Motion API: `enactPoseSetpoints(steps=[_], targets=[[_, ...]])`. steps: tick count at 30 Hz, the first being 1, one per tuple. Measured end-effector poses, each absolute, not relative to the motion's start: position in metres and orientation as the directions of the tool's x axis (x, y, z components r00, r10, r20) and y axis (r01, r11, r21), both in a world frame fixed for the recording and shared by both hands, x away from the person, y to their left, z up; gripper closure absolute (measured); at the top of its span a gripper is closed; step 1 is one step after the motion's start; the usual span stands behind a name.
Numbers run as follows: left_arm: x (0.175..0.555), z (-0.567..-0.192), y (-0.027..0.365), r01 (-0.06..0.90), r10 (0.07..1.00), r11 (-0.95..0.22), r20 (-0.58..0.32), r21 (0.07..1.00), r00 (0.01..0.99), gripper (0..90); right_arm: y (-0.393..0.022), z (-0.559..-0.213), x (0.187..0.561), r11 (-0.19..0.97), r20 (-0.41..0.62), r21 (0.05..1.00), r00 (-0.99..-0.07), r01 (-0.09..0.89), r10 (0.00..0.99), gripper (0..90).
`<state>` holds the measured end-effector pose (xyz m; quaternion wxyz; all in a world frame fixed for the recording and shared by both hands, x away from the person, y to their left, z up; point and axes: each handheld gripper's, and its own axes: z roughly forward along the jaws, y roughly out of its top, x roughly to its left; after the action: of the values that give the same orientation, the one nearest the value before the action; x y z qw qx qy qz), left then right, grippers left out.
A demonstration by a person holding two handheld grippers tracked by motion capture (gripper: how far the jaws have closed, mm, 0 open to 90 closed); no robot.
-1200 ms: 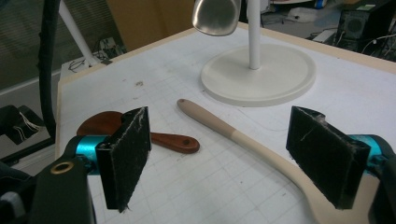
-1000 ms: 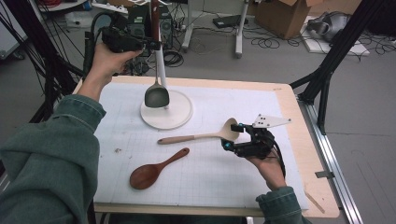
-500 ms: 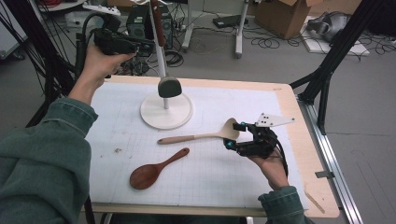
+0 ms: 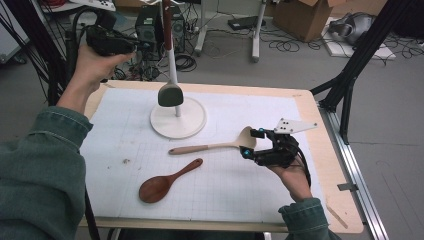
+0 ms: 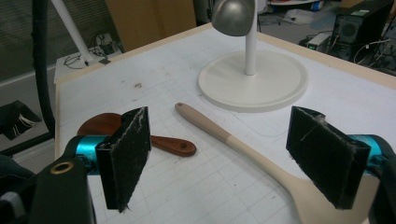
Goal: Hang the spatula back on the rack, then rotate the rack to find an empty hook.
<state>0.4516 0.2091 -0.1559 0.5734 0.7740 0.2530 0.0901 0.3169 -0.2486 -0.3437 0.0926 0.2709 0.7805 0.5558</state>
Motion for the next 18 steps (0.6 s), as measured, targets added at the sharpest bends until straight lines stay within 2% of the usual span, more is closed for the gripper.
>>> enactPoseSetpoints(steps=[18], targets=[[0.451, -0.124, 0.182, 0.258, 0.481, -0.207, -0.132, 0.944, 0.867, 88.5, -0.269, -0.347, 0.308, 0.247, 0.141, 0.914, -0.822, 0.322, 0.551, 21.2]])
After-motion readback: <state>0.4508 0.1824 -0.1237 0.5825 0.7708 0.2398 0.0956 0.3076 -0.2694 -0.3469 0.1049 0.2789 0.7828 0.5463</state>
